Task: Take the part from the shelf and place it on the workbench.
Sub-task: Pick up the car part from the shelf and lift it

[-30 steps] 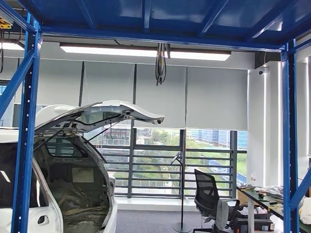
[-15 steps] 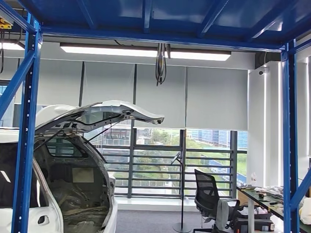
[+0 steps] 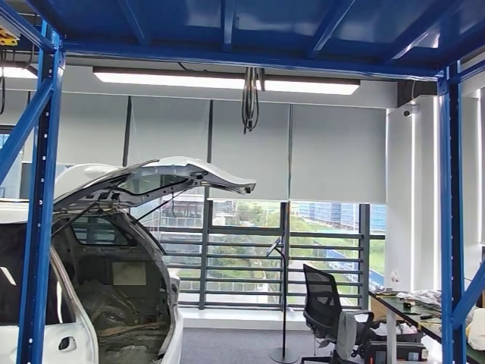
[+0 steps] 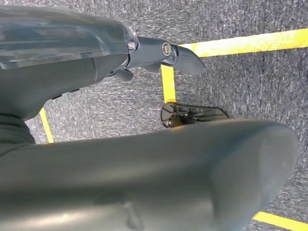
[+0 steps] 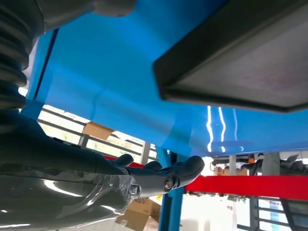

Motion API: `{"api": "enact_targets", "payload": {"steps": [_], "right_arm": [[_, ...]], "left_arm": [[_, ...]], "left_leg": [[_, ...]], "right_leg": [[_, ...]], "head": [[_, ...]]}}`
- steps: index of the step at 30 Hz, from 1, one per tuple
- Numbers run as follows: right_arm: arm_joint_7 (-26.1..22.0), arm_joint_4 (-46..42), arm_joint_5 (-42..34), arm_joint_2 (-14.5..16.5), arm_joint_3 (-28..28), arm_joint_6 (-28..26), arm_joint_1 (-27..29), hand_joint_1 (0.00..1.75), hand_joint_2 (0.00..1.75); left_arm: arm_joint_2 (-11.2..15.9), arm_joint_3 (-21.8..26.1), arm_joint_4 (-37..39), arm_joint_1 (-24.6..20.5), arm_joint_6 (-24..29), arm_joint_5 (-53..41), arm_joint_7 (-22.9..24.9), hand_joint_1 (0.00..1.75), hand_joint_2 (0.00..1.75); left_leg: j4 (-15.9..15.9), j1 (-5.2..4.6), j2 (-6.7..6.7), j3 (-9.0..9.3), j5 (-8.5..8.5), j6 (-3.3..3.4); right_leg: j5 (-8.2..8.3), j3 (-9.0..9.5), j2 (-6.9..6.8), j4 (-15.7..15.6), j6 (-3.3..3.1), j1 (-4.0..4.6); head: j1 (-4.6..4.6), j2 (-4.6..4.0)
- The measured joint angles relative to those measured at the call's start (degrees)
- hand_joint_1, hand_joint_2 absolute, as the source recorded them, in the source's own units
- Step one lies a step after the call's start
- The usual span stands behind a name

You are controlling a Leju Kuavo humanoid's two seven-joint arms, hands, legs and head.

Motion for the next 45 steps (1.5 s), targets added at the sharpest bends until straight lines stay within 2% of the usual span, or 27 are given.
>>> {"api": "enact_targets", "payload": {"steps": [11, 30, 42, 44, 45], "right_arm": [[0.13, 8.02, 2.24, 3.84, 3.11, -0.54, -5.87, 0.0, 1.75], [-1.63, 22.1, 2.48, 14.23, 8.84, -0.14, -15.01, 0.0, 1.75], [-2.95, 28.89, 1.85, 20.19, 11.74, 1.54, -18.36, 0.0, 1.75], [-2.93, 29.6, 1.83, 20.58, 11.94, 1.75, -18.68, 0.08, 1.75], [-2.88, 29.98, 1.83, 20.71, 12.02, 1.91, -18.87, 0.51, 1.75]], "left_arm": [[-0.33, 0.0, 0.01, -0.35, -0.21, -0.9, -0.64, 0.0, 0.0], [-1.14, -0.08, 0.19, -1.05, -0.87, -2.17, -1.66, 0.0, 0.0], [-1.87, -0.41, 0.24, -2.09, -0.97, -2.75, -1.24, 0.0, 0.0], [-1.96, -0.43, 0.24, -2.14, -0.98, -2.74, -1.24, 0.0, 0.0], [-1.99, -0.44, 0.24, -2.16, -0.97, -2.74, -1.24, 0.0, 0.0]], "left_leg": [[0.0, 0.0, 0.01, 0.01, 0.01, -0.02], [0.0, 0.01, 0.02, 0.02, 0.03, -0.02], [0.0, 0.02, 0.05, 0.03, 0.03, -0.03], [0.0, 0.01, 0.05, 0.04, 0.03, -0.03], [0.0, 0.01, 0.05, 0.05, 0.03, -0.03]], "right_leg": [[0.0, -0.01, 0.01, 0.04, 0.0, 0.0], [0.0, -0.05, 0.04, 0.11, -0.01, 0.0], [-0.04, -0.07, 0.05, 0.12, -0.06, 0.0], [-0.04, -0.06, 0.04, 0.12, -0.06, 0.0], [-0.04, -0.06, 0.04, 0.12, -0.06, -0.01]], "head": [[0.0, 0.0], [0.0, 0.0], [0.0, 0.0], [0.0, 0.0], [0.0, 0.0]]}}
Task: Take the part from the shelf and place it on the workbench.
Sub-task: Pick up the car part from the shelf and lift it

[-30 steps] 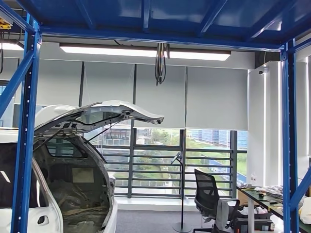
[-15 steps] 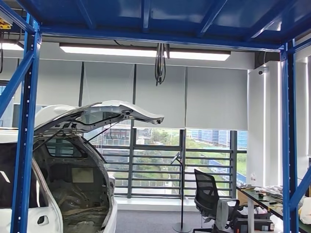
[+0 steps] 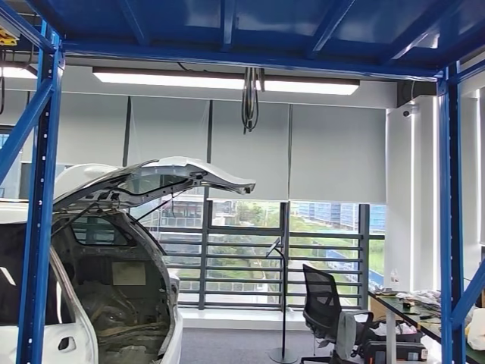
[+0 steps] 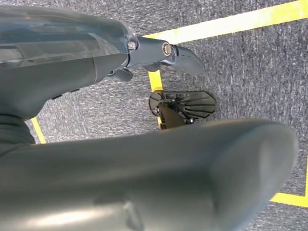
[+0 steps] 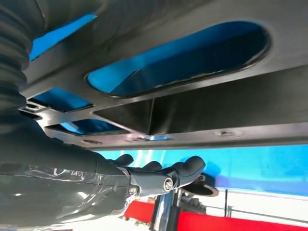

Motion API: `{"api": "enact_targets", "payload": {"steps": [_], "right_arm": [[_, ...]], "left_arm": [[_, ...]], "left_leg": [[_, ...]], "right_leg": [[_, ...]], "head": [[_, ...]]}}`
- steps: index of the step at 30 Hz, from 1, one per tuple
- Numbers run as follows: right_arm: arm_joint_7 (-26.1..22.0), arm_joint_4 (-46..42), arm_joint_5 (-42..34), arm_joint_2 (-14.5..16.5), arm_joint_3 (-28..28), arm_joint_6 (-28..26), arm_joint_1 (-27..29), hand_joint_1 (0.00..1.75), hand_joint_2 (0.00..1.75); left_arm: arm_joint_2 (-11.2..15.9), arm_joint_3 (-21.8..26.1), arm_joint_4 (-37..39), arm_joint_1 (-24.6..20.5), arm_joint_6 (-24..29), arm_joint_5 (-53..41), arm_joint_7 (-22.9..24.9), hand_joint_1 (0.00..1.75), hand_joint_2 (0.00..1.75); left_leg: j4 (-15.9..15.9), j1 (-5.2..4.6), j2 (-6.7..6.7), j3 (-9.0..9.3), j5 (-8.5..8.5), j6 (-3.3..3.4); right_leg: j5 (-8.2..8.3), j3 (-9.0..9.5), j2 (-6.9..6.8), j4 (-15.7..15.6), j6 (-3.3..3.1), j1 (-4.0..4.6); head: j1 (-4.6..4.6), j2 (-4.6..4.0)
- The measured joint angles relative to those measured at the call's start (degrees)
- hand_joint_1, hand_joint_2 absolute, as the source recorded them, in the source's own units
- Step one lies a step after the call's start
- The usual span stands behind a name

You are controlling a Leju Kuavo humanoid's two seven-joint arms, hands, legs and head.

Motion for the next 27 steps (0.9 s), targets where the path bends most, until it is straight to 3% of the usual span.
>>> {"api": "enact_targets", "payload": {"steps": [3, 15, 19, 27], "right_arm": [[0.32, 1.05, 0.09, 0.09, 0.39, 0.33, -0.38, 1.75, 1.75], [0.48, 2.05, -0.03, -0.15, 1.34, -0.95, -0.82, 1.75, 1.75], [0.54, 2.0, -0.26, -0.45, 1.45, -2.17, -0.8, 1.75, 1.75], [-0.7, 0.06, -2.15, -1.48, 1.51, -4.62, -0.07, 1.75, 1.75]], "left_arm": [[-0.07, 0.0, 0.0, -0.04, 0.08, 0.05, 0.0, 0.0, 0.0], [-0.15, -0.01, 0.0, -0.11, 0.37, 0.08, -1.16, 0.0, 0.0], [-0.14, -0.19, 0.0, -0.1, 0.39, -0.07, -2.27, 0.0, 1.75], [-0.14, -1.0, 0.0, 0.18, 0.69, -0.43, -4.35, 0.0, 1.75]], "left_leg": [[0.0, 0.0, 0.0, 0.04, 0.0, 0.0], [0.0, 0.0, 0.04, 0.18, 0.0, 0.0], [0.0, 0.0, 0.03, 0.2, 0.01, 0.0], [0.0, -0.04, 0.04, 0.16, 0.01, 0.0]], "right_leg": [[0.0, 0.04, 0.0, 0.0, 0.0, 0.0], [0.0, 0.13, 0.04, 0.0, 0.0, 0.0], [0.0, 0.16, 0.04, 0.0, 0.0, 0.0], [0.01, 0.13, 0.07, 0.01, 0.0, -0.03]], "head": [[0.0, 0.0], [0.0, 0.0], [0.0, 0.0], [0.0, 0.0]]}}
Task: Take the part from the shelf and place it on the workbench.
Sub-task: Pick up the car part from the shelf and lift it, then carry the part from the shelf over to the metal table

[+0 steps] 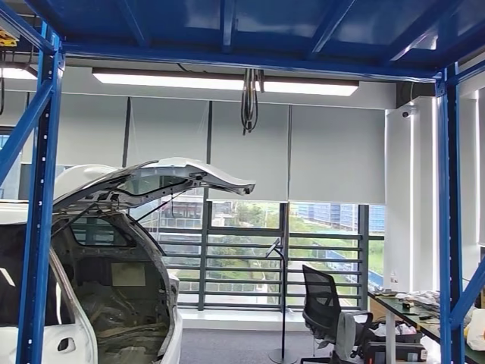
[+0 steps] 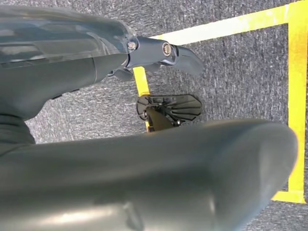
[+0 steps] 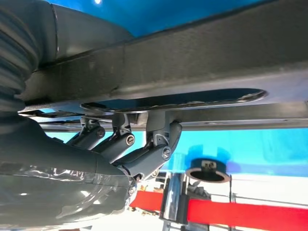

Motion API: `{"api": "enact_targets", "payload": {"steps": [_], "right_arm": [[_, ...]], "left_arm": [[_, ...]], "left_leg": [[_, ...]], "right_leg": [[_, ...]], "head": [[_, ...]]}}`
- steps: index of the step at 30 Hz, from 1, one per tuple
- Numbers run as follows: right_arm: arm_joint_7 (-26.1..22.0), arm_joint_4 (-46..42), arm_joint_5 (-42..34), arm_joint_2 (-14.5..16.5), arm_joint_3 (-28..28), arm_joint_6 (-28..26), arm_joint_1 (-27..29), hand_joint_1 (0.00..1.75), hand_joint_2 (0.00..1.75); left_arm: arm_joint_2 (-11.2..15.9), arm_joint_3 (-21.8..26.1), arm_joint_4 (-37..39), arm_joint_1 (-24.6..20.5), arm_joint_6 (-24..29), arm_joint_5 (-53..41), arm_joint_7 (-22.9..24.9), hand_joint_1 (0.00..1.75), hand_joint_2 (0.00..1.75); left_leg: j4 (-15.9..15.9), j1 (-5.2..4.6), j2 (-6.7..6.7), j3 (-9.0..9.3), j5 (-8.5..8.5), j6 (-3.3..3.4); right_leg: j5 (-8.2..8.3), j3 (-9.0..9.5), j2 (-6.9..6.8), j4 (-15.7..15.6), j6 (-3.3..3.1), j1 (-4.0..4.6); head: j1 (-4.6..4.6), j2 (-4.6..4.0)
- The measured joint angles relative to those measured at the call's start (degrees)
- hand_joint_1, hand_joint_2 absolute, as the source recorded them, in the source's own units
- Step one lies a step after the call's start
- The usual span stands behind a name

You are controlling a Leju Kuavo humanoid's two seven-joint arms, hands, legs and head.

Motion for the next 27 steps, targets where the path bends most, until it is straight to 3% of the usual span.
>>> {"api": "enact_targets", "payload": {"steps": [6, 8, 11, 17, 23, 27], "right_arm": [[-5.25, -7.87, -7.13, 0.04, -0.04, 1.49, 0.87, 1.75, 1.75], [-10.13, -13.79, -17.2, 0.25, -0.37, 4.57, 2.48, 1.75, 1.75], [-17.08, -27.85, -39.35, 0.91, -1.14, 9.34, 7.77, 1.75, 1.75], [-19.16, -49.86, -71.72, 0.88, -0.71, 20.82, 14.44, 1.75, 1.75], [-15.69, -58.99, -86.27, 1.7, 4.38, 26.6, 16.1, 1.75, 1.75], [-15.52, -61.71, -91.6, 2.18, 10.02, 28.7, 16.49, 1.75, 1.75]], "left_arm": [[0.09, 0.17, 0.0, 0.48, -0.9, 1.87, -0.48, 0.0, 1.75], [0.13, 0.6, 0.0, 0.66, -2.01, 3.19, -1.31, 0.0, 1.75], [0.22, 1.96, 0.0, 0.83, -4.34, 5.43, -2.78, 0.0, 1.75], [0.49, 4.46, 0.0, 0.4, -3.68, 8.04, -4.79, 0.0, 1.75], [1.2, 5.48, 0.0, -0.73, -3.32, 7.72, -5.56, 0.0, 1.75], [1.64, 5.4, 0.0, -1.01, -3.38, 7.01, -6.36, 0.0, 1.75]], "left_leg": [[0.0, 0.02, 0.0, -0.11, 0.0, -0.01], [0.0, 0.04, -0.01, -0.13, -0.01, -0.01], [0.0, 0.05, -0.02, -0.19, -0.03, -0.04], [-0.02, 0.03, -0.01, -0.18, -0.1, -0.12], [-0.03, 0.04, 0.04, -0.1, -0.11, -0.14], [-0.03, 0.08, 0.03, -0.09, -0.11, -0.15]], "right_leg": [[-0.01, -0.13, -0.01, 0.07, -0.01, 0.02], [-0.03, -0.14, -0.03, 0.07, -0.04, 0.05], [-0.09, -0.22, -0.06, 0.08, -0.11, 0.06], [-0.2, -0.23, -0.05, 0.07, -0.25, 0.04], [-0.18, -0.2, 0.04, 0.13, -0.27, 0.05], [-0.21, -0.19, 0.0, 0.15, -0.3, 0.08]], "head": [[0.0, 0.0], [0.0, 0.0], [0.0, 0.0], [0.0, 0.0], [0.0, 0.0], [0.0, 0.0]]}}
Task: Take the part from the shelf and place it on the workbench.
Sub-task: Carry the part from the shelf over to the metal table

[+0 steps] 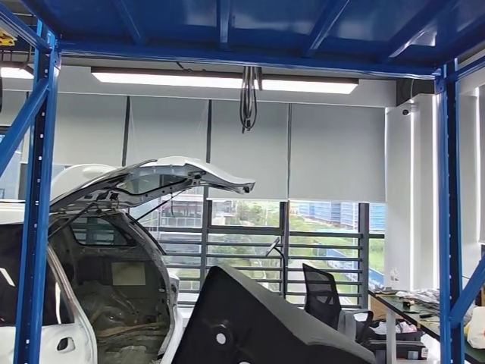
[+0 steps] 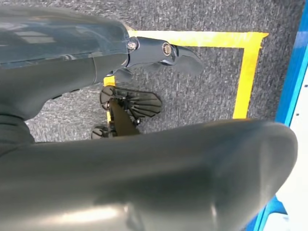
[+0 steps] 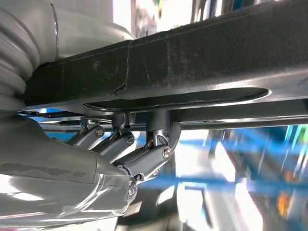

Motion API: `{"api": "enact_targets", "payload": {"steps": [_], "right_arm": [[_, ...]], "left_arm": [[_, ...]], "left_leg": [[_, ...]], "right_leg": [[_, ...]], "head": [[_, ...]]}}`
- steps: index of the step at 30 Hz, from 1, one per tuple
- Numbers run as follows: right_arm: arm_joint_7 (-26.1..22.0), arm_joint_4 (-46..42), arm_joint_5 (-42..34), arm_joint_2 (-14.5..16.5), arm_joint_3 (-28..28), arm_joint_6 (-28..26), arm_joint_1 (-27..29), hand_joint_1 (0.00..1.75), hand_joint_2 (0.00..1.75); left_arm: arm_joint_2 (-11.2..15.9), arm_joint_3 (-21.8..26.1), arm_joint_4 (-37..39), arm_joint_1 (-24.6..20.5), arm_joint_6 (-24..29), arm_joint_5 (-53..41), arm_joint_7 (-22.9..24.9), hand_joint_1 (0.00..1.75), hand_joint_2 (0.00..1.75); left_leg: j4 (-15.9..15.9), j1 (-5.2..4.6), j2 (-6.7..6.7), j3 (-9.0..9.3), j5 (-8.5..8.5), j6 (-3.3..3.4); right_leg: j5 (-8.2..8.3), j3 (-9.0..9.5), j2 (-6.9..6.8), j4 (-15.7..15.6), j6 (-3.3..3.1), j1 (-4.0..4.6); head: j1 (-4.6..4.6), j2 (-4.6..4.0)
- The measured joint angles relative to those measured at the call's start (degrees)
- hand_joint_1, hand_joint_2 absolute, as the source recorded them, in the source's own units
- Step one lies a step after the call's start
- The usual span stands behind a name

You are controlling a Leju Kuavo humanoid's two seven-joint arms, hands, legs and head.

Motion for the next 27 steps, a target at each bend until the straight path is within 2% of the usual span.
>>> {"api": "enact_targets", "payload": {"steps": [7, 14, 19, 21, 23, 25, 26, 27], "right_arm": [[0.44, -1.62, -2.51, -0.01, 6.19, 0.98, 1.88, 1.75, 1.75], [0.44, -1.61, -3.62, -0.14, 9.79, 1.55, 2.37, 1.75, 1.75], [0.41, -1.52, -3.78, -0.42, 11.07, 1.62, 2.37, 1.75, 1.75], [0.37, -1.52, -3.83, -0.5, 11.26, 1.62, 2.31, 1.75, 1.75], [0.22, -1.46, -3.91, -0.73, 11.36, 1.59, 2.23, 1.75, 1.75], [-0.01, -1.21, -4.0, -1.15, 11.44, 1.54, 2.36, 1.75, 1.75], [-0.12, -1.0, -4.08, -1.39, 11.45, 1.5, 2.49, 1.75, 1.75], [-0.22, -0.77, -4.17, -1.62, 11.46, 1.46, 2.57, 1.75, 1.75]], "left_arm": [[0.31, -0.08, 0.0, 0.3, -0.01, -0.42, -1.12, 0.0, 1.75], [0.8, -0.09, 0.0, 0.91, -0.61, 0.02, -1.62, 0.0, 1.75], [1.24, -0.09, 0.0, 1.45, -0.81, 0.11, -1.77, 0.0, 1.75], [1.34, -0.09, 0.0, 1.61, -0.84, 0.11, -1.74, 0.0, 1.75], [1.5, -0.09, 0.0, 1.79, -0.87, 0.09, -1.6, 0.0, 1.75], [1.77, -0.09, 0.0, 2.06, -0.93, 0.06, -1.21, 0.0, 1.75], [1.92, -0.09, 0.0, 2.27, -0.97, 0.04, -0.93, 0.0, 1.75], [2.09, -0.09, 0.0, 2.49, -0.99, 0.03, -0.62, 0.0, 1.75]], "left_leg": [[-0.01, 0.01, 0.01, -0.01, -0.02, -0.02], [0.04, -0.27, 0.0, -0.01, -0.06, 0.04], [0.03, -0.65, 0.0, 0.0, -0.19, 0.33], [-0.34, -0.43, 0.03, 0.3, -0.1, 0.56], [-0.68, -0.17, 0.11, 0.66, -0.06, 0.83], [-0.67, -0.24, 0.17, 0.74, -0.1, 0.95], [-0.64, -0.29, 0.17, 0.76, -0.1, 0.95], [-0.62, -0.34, 0.16, 0.8, -0.1, 0.94]], "right_leg": [[-0.04, 0.0, 0.02, 0.0, -0.06, 0.01], [0.01, 0.0, 0.01, -0.08, 0.03, -0.19], [0.02, 0.03, 0.02, -0.19, 0.4, -0.57], [-0.55, -0.02, 0.02, 0.38, 0.69, -0.66], [-2.86, -1.87, 0.03, 4.56, 0.83, -0.69], [-6.03, -5.99, 0.04, 12.33, 0.76, -0.69], [-6.82, -7.84, 0.04, 15.47, 0.71, -0.7], [-6.52, -8.84, 0.04, 16.67, 0.63, -0.69]], "head": [[0.0, 0.0], [0.0, 0.0], [0.0, 0.0], [0.0, 0.0], [0.0, 0.0], [0.0, 0.0], [0.0, 0.0], [0.0, 0.0]]}}
